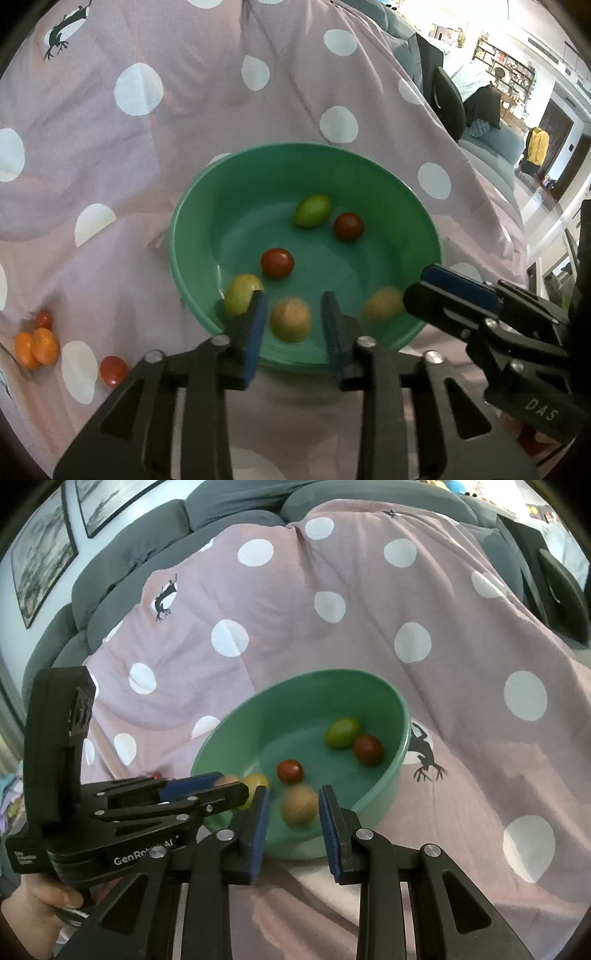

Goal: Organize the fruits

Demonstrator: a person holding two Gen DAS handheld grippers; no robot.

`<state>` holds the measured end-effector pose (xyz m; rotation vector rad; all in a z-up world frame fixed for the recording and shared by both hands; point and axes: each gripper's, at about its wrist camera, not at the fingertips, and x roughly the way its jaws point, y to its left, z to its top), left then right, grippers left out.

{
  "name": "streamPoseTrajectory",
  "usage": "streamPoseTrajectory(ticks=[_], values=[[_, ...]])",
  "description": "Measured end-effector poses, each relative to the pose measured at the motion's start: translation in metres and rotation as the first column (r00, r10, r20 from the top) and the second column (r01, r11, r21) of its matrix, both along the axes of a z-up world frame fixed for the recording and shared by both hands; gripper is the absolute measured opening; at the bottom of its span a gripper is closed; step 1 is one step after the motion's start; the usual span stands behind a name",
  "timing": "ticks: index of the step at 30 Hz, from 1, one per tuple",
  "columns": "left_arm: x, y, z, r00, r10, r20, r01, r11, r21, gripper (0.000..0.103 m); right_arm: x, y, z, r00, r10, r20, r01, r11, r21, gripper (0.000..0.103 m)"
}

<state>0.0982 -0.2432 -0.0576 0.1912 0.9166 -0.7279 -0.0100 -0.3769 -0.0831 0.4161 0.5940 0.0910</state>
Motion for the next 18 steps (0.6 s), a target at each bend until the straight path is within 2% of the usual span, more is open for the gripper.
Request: streamPoseTrajectory(ticks=[3, 7, 9, 11, 14, 18], values=[[-0.004, 0.002, 0.005, 1.000, -0.002, 0.023, 0.002, 1.000, -0.015, 0.065, -0.001, 0.000, 0.000, 1.000, 0.004, -0.002, -0.004, 1.000, 0.006, 0.032], [-0.010, 0.012, 0.012, 0.999, 0.018, 0.040, -0.017, 0.999, -0.029, 0.071, -0.004, 0.000, 0.002, 1.000, 0.003, 0.005, -0.003, 1.000, 0.014, 0.034], [-0.014, 0.027, 0.015, 0.998, 0.052, 0.029, -0.050, 0.997, -0.057, 0.083, -0.006, 0.001, 0.003, 1.000, 0.013, 0.013, -0.013, 1.000, 0.019, 0.036], [-0.019, 0.046, 0.015, 0.996, 0.085, 0.010, -0.083, 0.993, -0.089, 0.084, -0.011, 0.003, 0.004, 0.999, 0.029, 0.020, -0.029, 0.999, 0.017, 0.036], [-0.024, 0.080, 0.009, 0.990, 0.141, -0.027, -0.142, 0.987, -0.078, 0.084, -0.017, 0.008, 0.003, 0.998, 0.053, 0.026, -0.054, 0.998, 0.013, 0.036], [-0.033, 0.135, -0.002, 0.960, 0.264, -0.099, -0.272, 0.959, -0.082, 0.089, -0.025, 0.027, 0.004, 0.993, 0.116, 0.020, -0.116, 0.993, -0.012, 0.037]])
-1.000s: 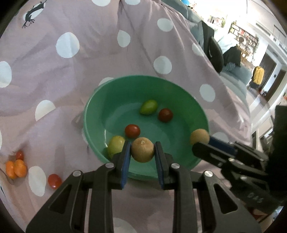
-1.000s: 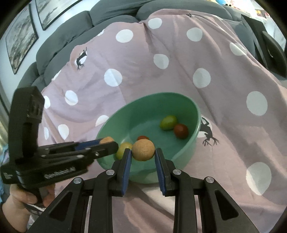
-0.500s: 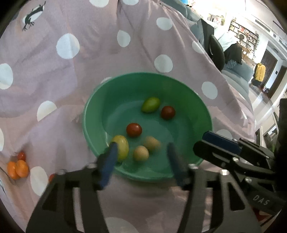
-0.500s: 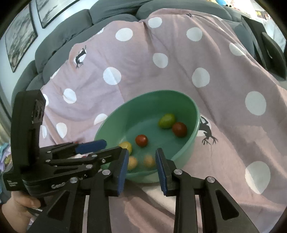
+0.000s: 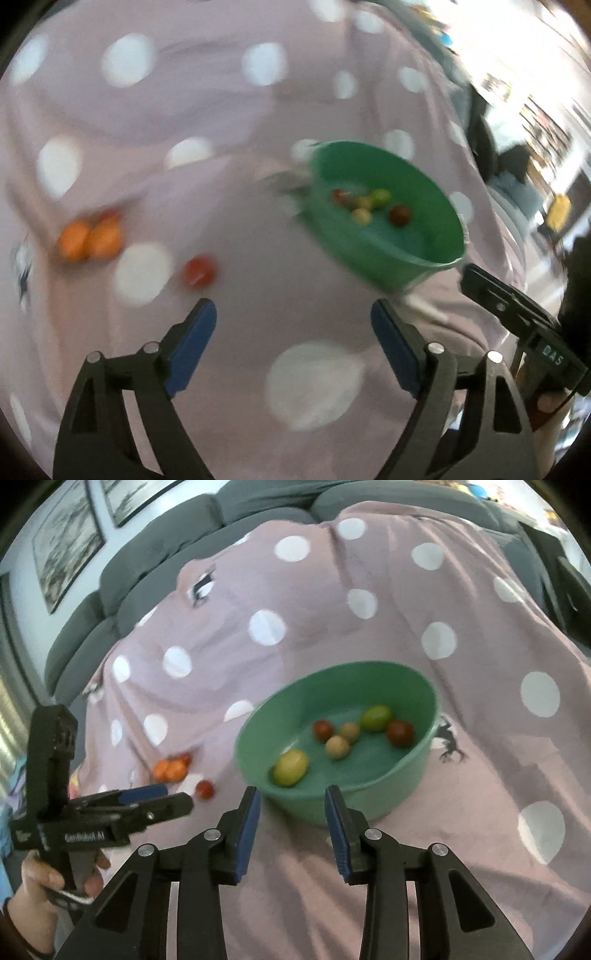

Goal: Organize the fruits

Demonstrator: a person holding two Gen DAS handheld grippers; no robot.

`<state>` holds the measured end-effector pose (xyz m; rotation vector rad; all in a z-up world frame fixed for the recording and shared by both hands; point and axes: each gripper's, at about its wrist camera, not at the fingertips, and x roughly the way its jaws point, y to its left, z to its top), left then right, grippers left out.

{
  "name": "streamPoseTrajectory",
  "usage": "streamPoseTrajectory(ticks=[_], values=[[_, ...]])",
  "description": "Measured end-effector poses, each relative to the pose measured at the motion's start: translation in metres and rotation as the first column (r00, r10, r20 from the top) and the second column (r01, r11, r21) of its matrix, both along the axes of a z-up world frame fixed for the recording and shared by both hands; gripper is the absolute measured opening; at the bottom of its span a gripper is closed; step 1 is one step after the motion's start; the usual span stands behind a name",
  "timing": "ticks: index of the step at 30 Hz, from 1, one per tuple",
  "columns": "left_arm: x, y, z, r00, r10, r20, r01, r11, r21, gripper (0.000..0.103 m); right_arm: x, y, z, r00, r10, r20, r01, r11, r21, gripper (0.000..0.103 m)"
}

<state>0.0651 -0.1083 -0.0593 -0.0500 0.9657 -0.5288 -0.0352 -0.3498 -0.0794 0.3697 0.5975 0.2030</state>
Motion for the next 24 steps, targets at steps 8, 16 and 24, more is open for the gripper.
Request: streamPoseTrajectory(ticks=[8, 16, 24], values=[[-0.028, 0.100, -0.009, 0.953, 0.285, -0.098, -0.289, 0.957, -0.027, 0.099, -0.005, 0.070, 0.004, 0.977, 0.204, -0.058, -0.209, 0.972, -0.105, 0.043], [-0.062, 0.140, -0.012, 0.934, 0.342, -0.102, -0.346, 0.938, -0.026, 0.100, 0.005, 0.138, -0.008, 0.922, 0.358, -0.150, -0.375, 0.920, -0.111, 0.043], [-0.053, 0.146, -0.010, 0.932, 0.359, -0.051, -0.354, 0.932, 0.077, 0.100, 0.022, 0.161, -0.006, 0.916, 0.354, -0.192, -0.382, 0.914, -0.139, 0.043]])
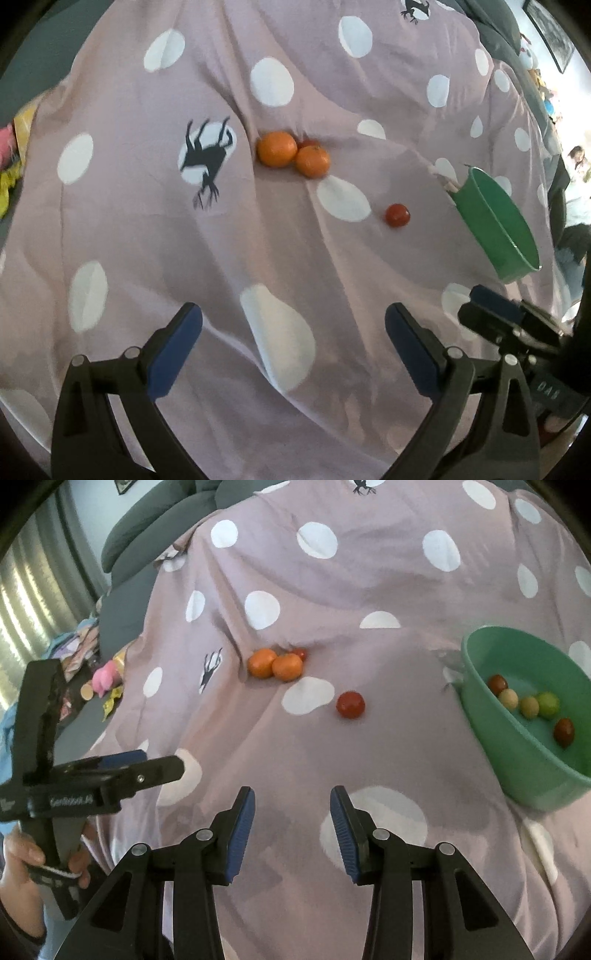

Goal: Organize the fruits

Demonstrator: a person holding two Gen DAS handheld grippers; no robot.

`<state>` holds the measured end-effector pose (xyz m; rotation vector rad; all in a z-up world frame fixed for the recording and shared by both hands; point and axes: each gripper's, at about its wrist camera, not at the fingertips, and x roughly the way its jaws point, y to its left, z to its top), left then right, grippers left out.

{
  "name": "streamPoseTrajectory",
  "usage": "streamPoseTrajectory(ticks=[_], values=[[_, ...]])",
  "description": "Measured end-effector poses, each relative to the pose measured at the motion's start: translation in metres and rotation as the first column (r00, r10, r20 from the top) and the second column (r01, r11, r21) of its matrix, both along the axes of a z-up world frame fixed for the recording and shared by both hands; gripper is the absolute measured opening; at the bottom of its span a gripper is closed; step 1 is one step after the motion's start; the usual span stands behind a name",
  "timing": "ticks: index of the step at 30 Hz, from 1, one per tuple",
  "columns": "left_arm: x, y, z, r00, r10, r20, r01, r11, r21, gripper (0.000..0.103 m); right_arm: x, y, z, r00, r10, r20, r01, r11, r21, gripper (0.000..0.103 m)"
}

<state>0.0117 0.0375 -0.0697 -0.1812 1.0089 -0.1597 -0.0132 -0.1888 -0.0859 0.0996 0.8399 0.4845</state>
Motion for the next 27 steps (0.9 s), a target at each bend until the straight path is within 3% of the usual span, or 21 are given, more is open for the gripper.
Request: streamPoseTrajectory(ticks=[3, 14, 20, 27], values=[[0.006, -0.001, 0.002, 1.000, -0.010, 0.014, 0.009, 0.999, 0.044, 0.100, 0.012, 0.001, 0.001, 1.000, -0.020, -0.006, 0.019, 0.999, -0.031, 0.043], [0.034, -0.002, 0.007, 0.998, -0.051, 0.029, 0.049, 0.997, 0.053, 0.098, 0.073, 0.009, -0.006, 0.997, -0.058, -0.060, 0.052, 0.994, -0.095, 0.043], [0.069, -0.014, 0.009, 0.997, -0.068, 0.034, 0.064, 0.993, 0.097, 0.098, 0.102, 0.020, -0.014, 0.996, -0.060, -0.071, 0.049, 0.989, -0.139, 0.043], [0.120, -0.030, -0.007, 0.996, -0.085, -0.020, 0.087, 0.988, 0.127, 0.094, 0.129, 0.033, -0.034, 0.992, -0.052, -0.113, 0.027, 0.977, -0.209, 0.041]])
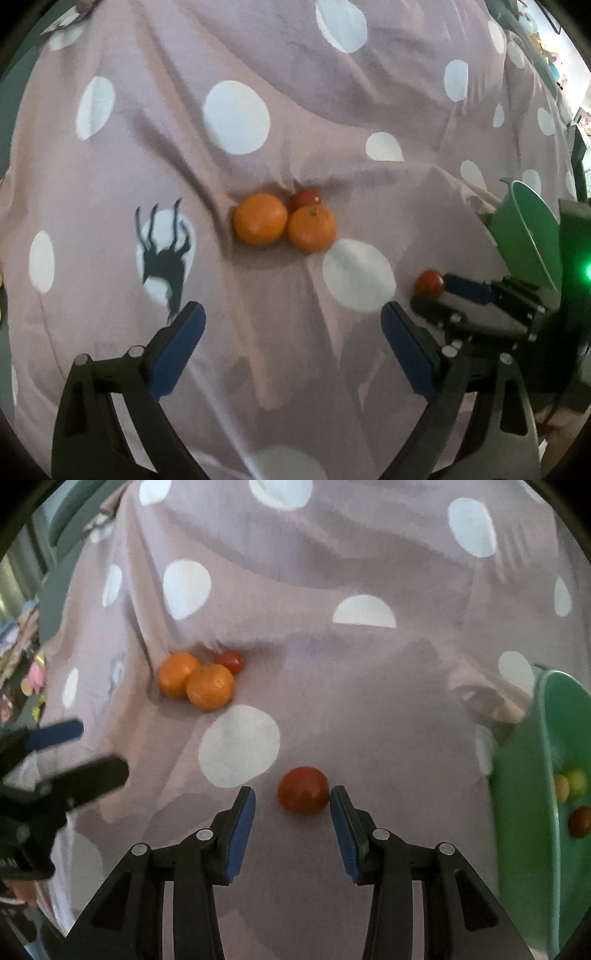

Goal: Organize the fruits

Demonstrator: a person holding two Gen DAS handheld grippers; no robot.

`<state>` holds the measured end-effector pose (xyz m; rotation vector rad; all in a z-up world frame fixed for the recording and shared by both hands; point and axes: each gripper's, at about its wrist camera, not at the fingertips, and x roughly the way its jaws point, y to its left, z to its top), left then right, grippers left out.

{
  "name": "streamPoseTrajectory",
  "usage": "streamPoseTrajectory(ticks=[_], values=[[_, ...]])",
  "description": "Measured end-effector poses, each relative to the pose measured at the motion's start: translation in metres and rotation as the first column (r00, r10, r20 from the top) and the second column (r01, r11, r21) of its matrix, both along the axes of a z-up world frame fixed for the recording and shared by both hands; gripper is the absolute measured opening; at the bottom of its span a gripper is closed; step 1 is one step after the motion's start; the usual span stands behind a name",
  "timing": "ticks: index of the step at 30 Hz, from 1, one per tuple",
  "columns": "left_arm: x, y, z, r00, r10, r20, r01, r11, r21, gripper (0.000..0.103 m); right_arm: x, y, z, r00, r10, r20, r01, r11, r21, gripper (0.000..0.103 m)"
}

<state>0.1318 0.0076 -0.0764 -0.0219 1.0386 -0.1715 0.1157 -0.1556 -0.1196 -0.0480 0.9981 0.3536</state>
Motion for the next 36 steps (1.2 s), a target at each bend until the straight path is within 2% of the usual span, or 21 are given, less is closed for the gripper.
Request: streamPoseTrajectory(ticks=[2, 6, 10, 13, 15, 20, 22, 23, 24, 26, 29, 32, 36], values=[[0.009, -0.004, -0.001, 1.000, -0.007, 0.000, 0.007, 1.000, 0.010, 0.090, 0.004, 0.001, -0.003, 1.000, -0.002, 0.006, 0.003, 1.000, -0.027, 0.032], [0.037, -0.009, -0.007, 1.000, -0.001, -0.028, 0.001, 1.000, 0.006, 0.077, 0.009, -0.002, -0.004, 1.000, 0.015, 0.014, -0.016, 1.000, 0.013, 0.032], [0.072, -0.012, -0.012, 0.997, 0.029, -0.076, -0.032, 0.999, -0.037, 0.072, 0.018, -0.009, -0.001, 1.000, 0.007, 0.022, -0.008, 0.998, 0.057, 0.032], [0.091, -0.021, -0.009, 0.998, 0.038, -0.055, -0.037, 0.999, 0.011, 0.072, 0.022, -0.015, 0.004, 1.000, 0.008, 0.017, -0.010, 0.993, 0.117, 0.032], [0.103, -0.028, -0.009, 0.996, 0.034, -0.077, -0.031, 0.999, 0.036, 0.067, 0.023, -0.018, 0.006, 1.000, 0.008, 0.023, -0.011, 0.992, 0.123, 0.032], [0.122, -0.042, -0.017, 0.994, 0.017, -0.107, -0.004, 0.992, 0.126, 0.061, 0.024, -0.024, 0.008, 0.999, 0.018, 0.034, -0.023, 0.990, 0.142, 0.032], [0.126, -0.045, -0.018, 0.992, -0.003, -0.125, 0.016, 0.994, 0.106, 0.054, 0.026, -0.027, 0.008, 0.999, 0.018, 0.033, -0.023, 0.987, 0.159, 0.032], [0.129, -0.047, -0.020, 0.989, -0.014, -0.146, 0.028, 0.995, 0.094, 0.045, 0.025, -0.029, 0.008, 0.999, 0.017, 0.032, -0.022, 0.986, 0.165, 0.032], [0.131, -0.050, -0.022, 0.985, -0.032, -0.168, 0.045, 0.996, 0.077, 0.041, 0.024, -0.030, 0.008, 0.999, 0.017, 0.032, -0.022, 0.986, 0.167, 0.032], [0.134, -0.054, -0.025, 0.981, -0.057, -0.183, 0.070, 0.995, 0.068, 0.044, 0.020, -0.039, 0.008, 0.999, 0.017, 0.035, -0.023, 0.985, 0.173, 0.032], [0.144, -0.051, -0.039, 0.972, -0.011, -0.233, 0.036, 0.994, 0.105, 0.041, 0.019, -0.042, 0.008, 0.999, 0.016, 0.037, -0.023, 0.982, 0.187, 0.032], [0.147, -0.054, -0.049, 0.965, -0.019, -0.261, 0.061, 0.986, 0.154, 0.041, 0.017, -0.048, 0.009, 0.999, 0.020, 0.043, -0.028, 0.981, 0.191, 0.032], [0.150, -0.050, -0.053, 0.967, 0.011, -0.253, 0.021, 0.992, 0.126, 0.036, 0.024, -0.034, 0.010, 0.999, 0.020, 0.044, -0.028, 0.981, 0.190, 0.032]])
